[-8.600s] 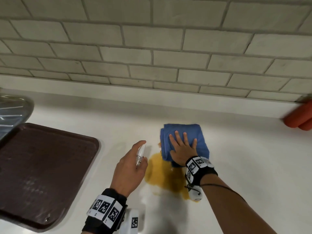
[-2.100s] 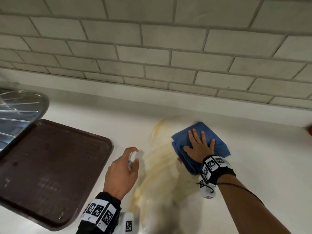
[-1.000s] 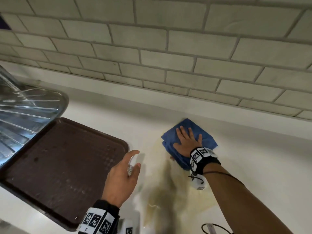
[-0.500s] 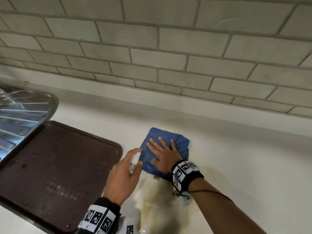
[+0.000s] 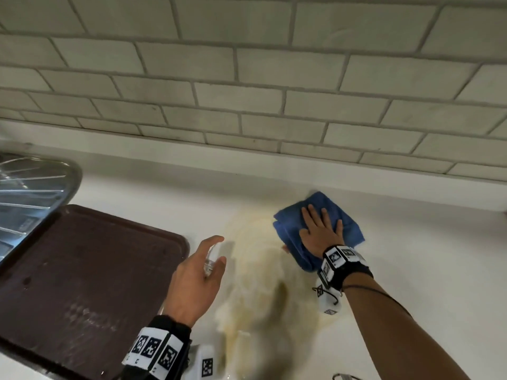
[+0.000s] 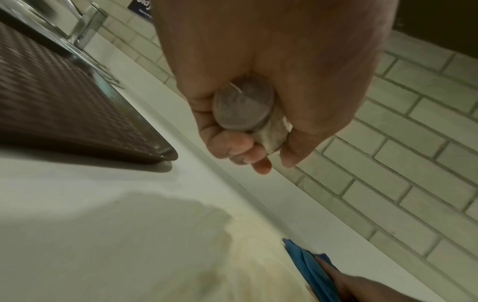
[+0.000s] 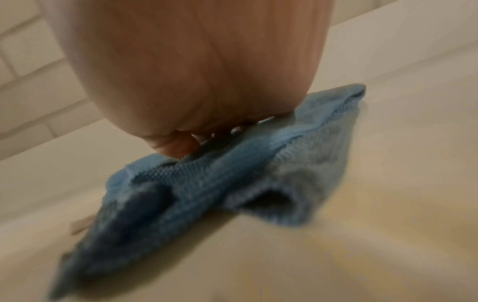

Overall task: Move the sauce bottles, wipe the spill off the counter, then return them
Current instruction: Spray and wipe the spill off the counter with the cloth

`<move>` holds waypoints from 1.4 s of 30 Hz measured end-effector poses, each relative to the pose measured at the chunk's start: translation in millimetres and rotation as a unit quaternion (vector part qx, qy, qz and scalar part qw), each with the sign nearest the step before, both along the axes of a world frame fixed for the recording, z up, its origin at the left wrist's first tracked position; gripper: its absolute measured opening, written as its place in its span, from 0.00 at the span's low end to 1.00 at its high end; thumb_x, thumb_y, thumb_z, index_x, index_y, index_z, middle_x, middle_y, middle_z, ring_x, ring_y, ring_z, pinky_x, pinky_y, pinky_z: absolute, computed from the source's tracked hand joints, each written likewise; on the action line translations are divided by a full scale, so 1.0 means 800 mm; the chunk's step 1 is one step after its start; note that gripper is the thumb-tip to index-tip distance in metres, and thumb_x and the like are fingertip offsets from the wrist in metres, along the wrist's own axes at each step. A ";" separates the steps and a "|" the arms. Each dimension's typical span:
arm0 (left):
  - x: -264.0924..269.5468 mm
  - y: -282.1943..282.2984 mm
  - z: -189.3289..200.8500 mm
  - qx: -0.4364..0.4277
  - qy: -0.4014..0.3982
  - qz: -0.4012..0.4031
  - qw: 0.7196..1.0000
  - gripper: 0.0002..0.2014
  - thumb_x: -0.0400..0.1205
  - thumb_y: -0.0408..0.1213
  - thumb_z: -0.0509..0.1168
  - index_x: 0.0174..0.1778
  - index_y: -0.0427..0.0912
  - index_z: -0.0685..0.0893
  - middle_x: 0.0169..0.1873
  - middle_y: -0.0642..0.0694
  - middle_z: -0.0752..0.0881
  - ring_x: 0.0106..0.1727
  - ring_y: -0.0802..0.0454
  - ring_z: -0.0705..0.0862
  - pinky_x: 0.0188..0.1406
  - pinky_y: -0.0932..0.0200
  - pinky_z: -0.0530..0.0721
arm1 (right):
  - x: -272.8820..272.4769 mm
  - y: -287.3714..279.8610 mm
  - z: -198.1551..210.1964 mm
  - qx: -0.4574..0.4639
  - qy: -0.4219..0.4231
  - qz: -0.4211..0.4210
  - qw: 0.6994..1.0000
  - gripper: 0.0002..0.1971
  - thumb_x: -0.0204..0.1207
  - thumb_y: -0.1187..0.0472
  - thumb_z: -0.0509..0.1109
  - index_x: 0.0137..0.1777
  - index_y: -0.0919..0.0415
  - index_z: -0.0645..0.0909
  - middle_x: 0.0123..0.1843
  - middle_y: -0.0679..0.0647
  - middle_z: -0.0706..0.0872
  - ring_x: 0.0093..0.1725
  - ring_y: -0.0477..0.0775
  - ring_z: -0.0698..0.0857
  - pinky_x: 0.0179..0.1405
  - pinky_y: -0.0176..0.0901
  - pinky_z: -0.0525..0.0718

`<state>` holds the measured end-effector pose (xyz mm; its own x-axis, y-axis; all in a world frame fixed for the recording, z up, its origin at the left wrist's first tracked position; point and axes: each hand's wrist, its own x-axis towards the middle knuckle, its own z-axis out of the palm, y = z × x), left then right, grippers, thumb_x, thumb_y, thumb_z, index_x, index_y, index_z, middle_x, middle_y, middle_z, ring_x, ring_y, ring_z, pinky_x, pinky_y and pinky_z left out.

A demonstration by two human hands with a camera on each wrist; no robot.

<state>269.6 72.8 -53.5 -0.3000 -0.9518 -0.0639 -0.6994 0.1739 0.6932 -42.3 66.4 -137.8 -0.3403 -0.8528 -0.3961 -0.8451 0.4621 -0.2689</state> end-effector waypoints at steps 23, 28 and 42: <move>-0.009 -0.005 -0.027 -0.016 0.019 -0.050 0.998 0.19 0.83 0.48 0.65 0.69 0.68 0.73 0.31 0.53 0.86 0.34 0.55 0.84 0.38 0.52 0.84 | 0.001 0.040 0.014 0.060 0.016 -0.081 0.995 0.32 0.85 0.46 0.46 0.86 0.48 0.37 0.87 0.46 0.34 0.85 0.60 0.35 0.78 0.78 0.39; 0.004 -0.014 -0.028 -0.023 0.045 -0.034 0.998 0.18 0.84 0.47 0.65 0.69 0.66 0.75 0.28 0.51 0.84 0.31 0.57 0.83 0.33 0.61 0.79 | 0.050 -0.027 0.012 0.050 0.019 -0.004 0.999 0.33 0.85 0.46 0.46 0.86 0.49 0.38 0.87 0.46 0.35 0.85 0.61 0.35 0.78 0.77 0.38; 0.023 -0.002 -0.017 -0.012 0.035 -0.004 0.999 0.19 0.84 0.47 0.65 0.70 0.67 0.74 0.40 0.54 0.88 0.40 0.56 0.85 0.43 0.53 0.84 | 0.151 0.054 0.000 -0.053 0.023 0.202 0.978 0.42 0.69 0.36 0.38 0.86 0.46 0.51 0.88 0.45 0.41 0.85 0.56 0.33 0.79 0.71 0.33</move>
<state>288.0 70.9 -67.5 -0.3108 -0.9503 -0.0192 -0.6485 0.1973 0.7352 78.1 109.9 -137.9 0.0162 -0.9566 -0.2911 -0.9654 0.0608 -0.2537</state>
